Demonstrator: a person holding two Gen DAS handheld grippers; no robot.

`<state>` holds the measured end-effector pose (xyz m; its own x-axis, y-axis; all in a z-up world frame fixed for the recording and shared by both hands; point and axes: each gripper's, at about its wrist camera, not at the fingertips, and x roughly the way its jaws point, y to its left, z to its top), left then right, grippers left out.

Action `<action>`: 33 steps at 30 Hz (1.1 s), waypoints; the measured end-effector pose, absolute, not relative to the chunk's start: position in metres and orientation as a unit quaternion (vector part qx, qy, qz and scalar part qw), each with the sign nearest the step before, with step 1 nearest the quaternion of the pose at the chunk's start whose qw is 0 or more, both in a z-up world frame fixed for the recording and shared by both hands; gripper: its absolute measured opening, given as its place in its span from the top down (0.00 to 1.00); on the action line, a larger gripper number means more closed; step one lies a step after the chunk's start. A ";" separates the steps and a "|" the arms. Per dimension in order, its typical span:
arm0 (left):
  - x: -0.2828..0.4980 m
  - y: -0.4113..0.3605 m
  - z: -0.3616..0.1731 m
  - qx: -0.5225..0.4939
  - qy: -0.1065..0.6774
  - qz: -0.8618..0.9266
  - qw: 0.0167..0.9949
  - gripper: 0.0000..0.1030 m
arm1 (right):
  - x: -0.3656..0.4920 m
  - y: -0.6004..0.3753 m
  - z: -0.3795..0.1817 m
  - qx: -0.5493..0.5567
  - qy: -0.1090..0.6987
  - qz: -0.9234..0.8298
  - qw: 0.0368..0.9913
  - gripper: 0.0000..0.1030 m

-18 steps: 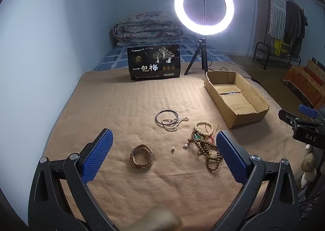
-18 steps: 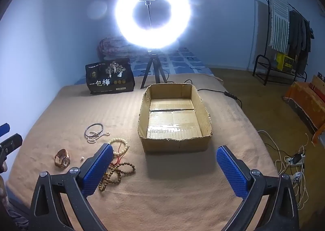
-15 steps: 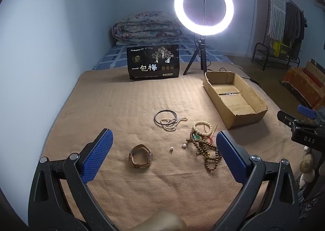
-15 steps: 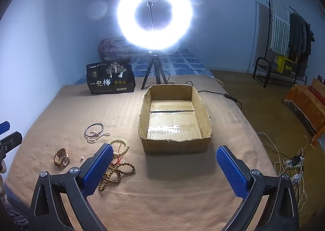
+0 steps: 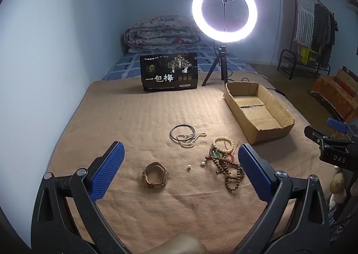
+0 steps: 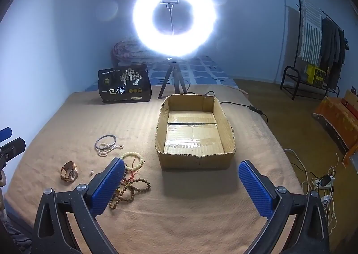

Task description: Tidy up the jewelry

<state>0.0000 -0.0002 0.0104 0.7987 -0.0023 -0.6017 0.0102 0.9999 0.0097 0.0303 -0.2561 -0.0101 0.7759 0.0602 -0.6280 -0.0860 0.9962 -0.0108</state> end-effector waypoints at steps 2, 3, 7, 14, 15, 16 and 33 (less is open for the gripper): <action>0.000 -0.001 0.011 0.005 0.317 -0.004 0.948 0.00 | 0.030 -0.256 -0.011 -0.019 0.333 0.040 0.942 0.00; 0.000 -0.001 0.011 0.006 0.317 -0.004 0.948 0.00 | 0.030 -0.256 -0.011 -0.018 0.334 0.040 0.942 0.00; 0.000 -0.002 0.011 0.005 0.317 -0.004 0.948 0.00 | 0.030 -0.256 -0.010 -0.017 0.334 0.041 0.942 0.00; 0.000 -0.002 0.010 0.005 0.316 -0.004 0.949 0.00 | 0.030 -0.255 -0.011 -0.020 0.337 0.045 0.940 0.00; 0.000 -0.002 0.011 0.005 0.317 -0.004 0.949 0.00 | 0.029 -0.254 -0.011 -0.021 0.337 0.045 0.940 0.00; 0.000 -0.002 0.010 0.005 0.316 -0.004 0.949 0.00 | 0.030 -0.254 -0.010 -0.021 0.338 0.046 0.940 0.00; 0.007 0.002 -0.002 -0.001 0.332 -0.004 0.943 0.00 | 0.034 -0.248 -0.017 -0.025 0.344 0.057 0.937 0.00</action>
<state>0.0073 0.0020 -0.0016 0.7796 -0.0078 -0.6263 0.0058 1.0000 -0.0052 0.0338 -0.2478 -0.0172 0.7562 0.0902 -0.6481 -0.1240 0.9923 -0.0066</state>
